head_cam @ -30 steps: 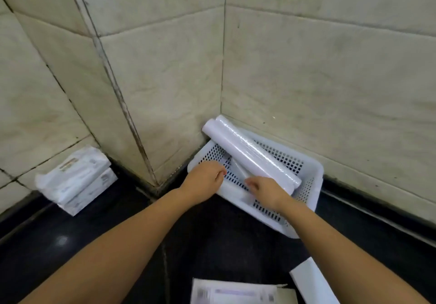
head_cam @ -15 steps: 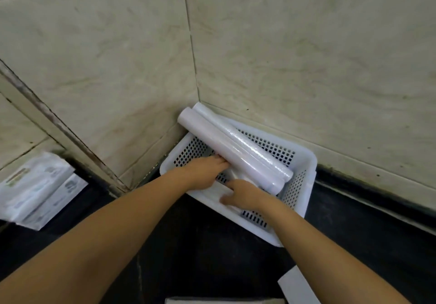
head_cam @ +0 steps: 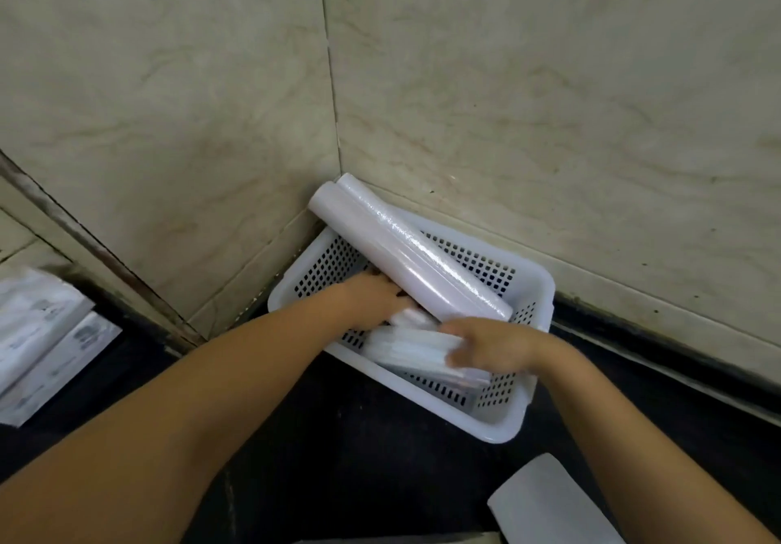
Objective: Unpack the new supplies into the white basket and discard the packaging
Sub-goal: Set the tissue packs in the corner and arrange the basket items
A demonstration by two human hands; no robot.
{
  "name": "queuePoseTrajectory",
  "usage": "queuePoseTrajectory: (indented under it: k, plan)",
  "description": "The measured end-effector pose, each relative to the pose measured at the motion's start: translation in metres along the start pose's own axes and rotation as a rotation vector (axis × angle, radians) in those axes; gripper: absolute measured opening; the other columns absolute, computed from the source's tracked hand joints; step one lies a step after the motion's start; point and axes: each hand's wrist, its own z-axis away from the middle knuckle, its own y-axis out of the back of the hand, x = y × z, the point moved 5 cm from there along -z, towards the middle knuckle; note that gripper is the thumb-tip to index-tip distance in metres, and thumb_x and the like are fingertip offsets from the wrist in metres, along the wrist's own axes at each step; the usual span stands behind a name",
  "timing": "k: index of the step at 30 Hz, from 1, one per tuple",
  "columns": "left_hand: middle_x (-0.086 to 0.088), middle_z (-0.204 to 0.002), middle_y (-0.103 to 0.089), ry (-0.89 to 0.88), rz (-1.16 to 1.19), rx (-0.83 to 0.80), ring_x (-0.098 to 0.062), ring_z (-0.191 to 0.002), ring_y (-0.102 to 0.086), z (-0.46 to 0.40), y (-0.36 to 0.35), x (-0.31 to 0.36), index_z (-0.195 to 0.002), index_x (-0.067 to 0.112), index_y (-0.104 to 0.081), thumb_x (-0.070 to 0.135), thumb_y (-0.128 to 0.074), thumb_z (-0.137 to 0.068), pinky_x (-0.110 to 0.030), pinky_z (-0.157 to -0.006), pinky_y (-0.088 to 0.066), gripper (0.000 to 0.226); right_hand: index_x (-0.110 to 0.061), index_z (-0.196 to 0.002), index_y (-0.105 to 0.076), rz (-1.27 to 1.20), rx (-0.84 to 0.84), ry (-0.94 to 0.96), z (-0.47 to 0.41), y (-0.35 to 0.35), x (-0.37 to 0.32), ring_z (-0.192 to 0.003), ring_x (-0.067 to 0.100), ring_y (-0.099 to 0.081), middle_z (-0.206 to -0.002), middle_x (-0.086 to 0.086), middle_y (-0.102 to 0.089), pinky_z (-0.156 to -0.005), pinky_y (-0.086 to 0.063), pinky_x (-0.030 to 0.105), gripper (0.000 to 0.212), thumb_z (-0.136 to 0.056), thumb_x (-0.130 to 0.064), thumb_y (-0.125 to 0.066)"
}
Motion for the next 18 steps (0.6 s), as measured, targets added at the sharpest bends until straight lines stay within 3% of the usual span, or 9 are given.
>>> queuePoseTrajectory:
  k: [2,5,9,11,13,16,18]
  plan:
    - [-0.009,-0.155,-0.022,0.102,0.179,-0.105,-0.031,-0.139,-0.026,0.013,-0.008,-0.010,-0.147,0.029,-0.019,0.031,-0.055,-0.090,-0.047,-0.113,-0.027,0.068,-0.029,-0.119,-0.055,-0.084,0.006,0.029,0.006,0.012,0.004,-0.105,0.014,-0.058,-0.116,-0.007,-0.060,-0.089,-0.048,0.028,0.029,-0.093,-0.020,-0.051]
    - [-0.006,-0.153,-0.026,0.237,0.410,-0.344,-0.028,-0.136,-0.033,0.038,-0.022,-0.025,-0.147,0.021,-0.019,0.041,-0.057,-0.087,-0.042,-0.114,-0.029,0.074,-0.035,-0.114,-0.056,-0.436,0.134,0.048,0.006,0.023,0.001,-0.105,0.012,-0.060,-0.114,-0.009,-0.063,-0.094,-0.049,0.032,0.024,-0.094,-0.022,-0.054]
    - [-0.007,-0.151,-0.033,0.285,0.443,-0.476,-0.028,-0.136,-0.035,0.068,-0.021,-0.040,-0.145,0.019,-0.029,0.049,-0.044,-0.091,-0.043,-0.114,-0.027,0.063,-0.019,-0.132,-0.050,-0.554,0.298,0.001,-0.020,0.006,-0.019,-0.115,0.018,-0.060,-0.133,0.002,-0.058,-0.100,-0.048,0.040,0.039,-0.094,-0.027,-0.053]
    - [-0.007,-0.150,-0.036,0.255,0.539,-0.438,-0.028,-0.135,-0.036,0.080,-0.013,-0.038,-0.143,0.015,-0.032,0.040,-0.037,-0.097,-0.040,-0.115,-0.025,0.053,-0.015,-0.120,-0.056,-0.523,0.310,-0.032,-0.033,-0.012,-0.032,-0.089,0.012,-0.064,-0.111,0.002,-0.066,-0.079,-0.052,0.029,0.027,-0.095,-0.023,-0.049]
    - [-0.005,-0.149,-0.038,0.248,0.582,-0.399,-0.024,-0.135,-0.036,0.091,-0.003,-0.040,-0.141,0.013,-0.038,0.023,-0.035,-0.099,-0.034,-0.115,-0.025,0.043,-0.014,-0.108,-0.058,-0.433,0.316,-0.099,-0.045,-0.026,-0.037,-0.073,0.012,-0.057,-0.100,0.006,-0.064,-0.064,-0.046,0.024,0.018,-0.094,-0.018,-0.046]
    - [-0.005,-0.140,-0.051,0.345,0.612,-0.231,-0.021,-0.126,-0.047,0.104,0.014,-0.054,-0.127,0.012,-0.057,0.010,-0.039,-0.095,-0.032,-0.110,-0.035,0.037,-0.009,-0.115,-0.056,-0.231,0.335,-0.146,-0.056,-0.036,-0.041,-0.081,0.019,-0.057,-0.106,0.012,-0.064,-0.072,-0.045,0.026,0.026,-0.093,-0.011,-0.042]
    - [-0.008,-0.127,-0.060,0.399,0.559,0.030,-0.023,-0.112,-0.056,0.106,0.029,-0.058,-0.117,0.012,-0.063,0.014,-0.041,-0.094,-0.036,-0.099,-0.045,0.032,-0.014,-0.085,-0.054,-0.121,0.326,-0.139,-0.060,-0.038,-0.044,-0.071,0.016,-0.052,-0.086,0.005,-0.059,-0.064,-0.042,0.025,0.014,-0.092,-0.010,-0.042]
